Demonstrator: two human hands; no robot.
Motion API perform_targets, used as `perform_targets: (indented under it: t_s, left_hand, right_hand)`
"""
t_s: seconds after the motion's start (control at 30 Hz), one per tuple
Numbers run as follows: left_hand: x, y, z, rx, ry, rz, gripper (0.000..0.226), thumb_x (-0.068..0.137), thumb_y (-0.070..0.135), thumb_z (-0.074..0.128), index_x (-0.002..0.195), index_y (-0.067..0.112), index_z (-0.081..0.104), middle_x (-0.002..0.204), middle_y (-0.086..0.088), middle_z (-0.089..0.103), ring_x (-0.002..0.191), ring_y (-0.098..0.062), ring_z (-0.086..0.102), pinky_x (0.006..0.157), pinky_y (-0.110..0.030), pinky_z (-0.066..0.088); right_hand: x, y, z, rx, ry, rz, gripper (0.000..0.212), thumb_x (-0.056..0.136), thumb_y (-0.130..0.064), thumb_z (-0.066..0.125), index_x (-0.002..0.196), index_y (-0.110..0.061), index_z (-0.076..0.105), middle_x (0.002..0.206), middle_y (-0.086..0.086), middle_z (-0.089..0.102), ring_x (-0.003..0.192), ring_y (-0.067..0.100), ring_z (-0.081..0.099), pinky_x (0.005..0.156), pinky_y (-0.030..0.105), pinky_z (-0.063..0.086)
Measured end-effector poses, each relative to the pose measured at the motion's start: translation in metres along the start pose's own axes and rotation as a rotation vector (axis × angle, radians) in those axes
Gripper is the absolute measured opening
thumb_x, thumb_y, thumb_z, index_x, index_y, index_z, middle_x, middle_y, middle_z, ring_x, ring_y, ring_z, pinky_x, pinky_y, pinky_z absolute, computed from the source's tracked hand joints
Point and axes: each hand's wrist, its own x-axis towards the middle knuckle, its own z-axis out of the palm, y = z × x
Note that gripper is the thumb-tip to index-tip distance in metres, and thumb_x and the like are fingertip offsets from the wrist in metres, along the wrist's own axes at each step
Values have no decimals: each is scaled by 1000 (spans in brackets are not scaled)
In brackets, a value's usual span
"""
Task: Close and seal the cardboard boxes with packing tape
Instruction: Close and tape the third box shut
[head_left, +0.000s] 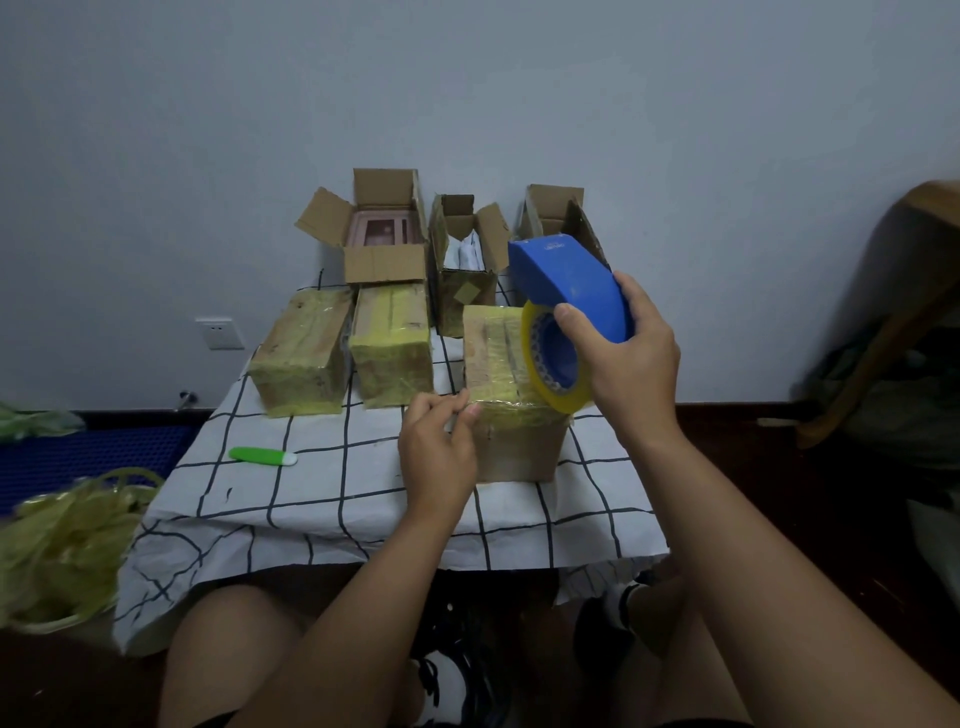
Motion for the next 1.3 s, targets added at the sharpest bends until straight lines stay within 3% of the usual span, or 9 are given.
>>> perform_targets:
  t_s: [0.13, 0.27, 0.47, 0.67, 0.8, 0.9, 1.0, 1.13, 1.3]
  left_hand:
    - [-4, 2, -1, -41, -14, 17, 23, 92, 11, 67, 113, 5, 72, 96, 3, 56, 84, 1, 55, 72, -2, 40]
    - [-5, -6, -2, 59, -12, 178, 22, 92, 10, 67, 112, 16, 72, 113, 1, 48, 87, -3, 51, 76, -7, 43]
    - [14, -9, -4, 270, -74, 329, 8, 85, 3, 69, 87, 11, 71, 94, 0, 52, 91, -17, 45, 73, -33, 45]
    - [19, -1, -8, 472, -243, 613, 31, 86, 29, 70, 115, 21, 65, 127, 2, 57, 120, -21, 44, 94, -39, 34]
    - [25, 10, 11, 463, -321, 691, 6, 86, 22, 69, 86, 17, 66, 88, 3, 63, 87, -22, 58, 78, -34, 38]
    - [27, 12, 12, 490, -334, 687, 13, 83, 13, 72, 79, 15, 60, 80, 1, 56, 78, -24, 54, 71, -34, 40]
    - [24, 19, 9, 549, -386, 659, 10, 88, 26, 62, 91, 17, 59, 87, 3, 53, 86, -22, 51, 75, -36, 42]
    - [16, 36, 21, 686, -400, 643, 48, 85, 43, 59, 130, 27, 56, 98, -4, 52, 93, -24, 47, 83, -39, 42]
    - [12, 32, 38, 595, -462, 679, 37, 86, 29, 63, 122, 25, 63, 119, -6, 58, 106, -27, 53, 87, -38, 43]
  right_hand:
    - [0, 0, 0, -5, 1, 2, 74, 77, -60, 68, 139, -24, 51, 126, -4, 57, 112, 14, 58, 92, 41, 56]
    - [-1, 2, -2, 3, 5, 4, 76, 78, -59, 69, 141, -23, 49, 128, -5, 56, 114, 13, 57, 93, 40, 56]
    - [0, 4, -1, 8, 0, -1, 81, 73, -66, 65, 141, -25, 50, 129, -4, 57, 114, 13, 57, 92, 41, 56]
    - [1, 6, -1, 32, -1, 8, 80, 73, -67, 67, 140, -25, 50, 128, -4, 57, 113, 13, 58, 92, 42, 56]
    - [1, 6, -2, 64, 5, 27, 81, 73, -66, 67, 140, -25, 51, 128, -4, 58, 114, 13, 58, 92, 41, 57]
    - [-1, 9, -12, 142, 70, 67, 76, 73, -61, 71, 136, -22, 55, 127, -4, 60, 114, 13, 59, 93, 39, 56]
    - [-2, 20, -27, 162, 170, 88, 57, 79, -49, 75, 127, -23, 58, 119, -9, 61, 110, 10, 59, 92, 36, 56]
    - [-4, 40, -41, 175, 234, 161, 50, 82, -40, 78, 125, -23, 57, 117, -16, 59, 109, 5, 58, 95, 31, 54]
    - [-17, 69, -44, 121, 214, 220, 65, 80, -45, 77, 136, -23, 55, 124, -10, 57, 115, 11, 56, 100, 40, 52]
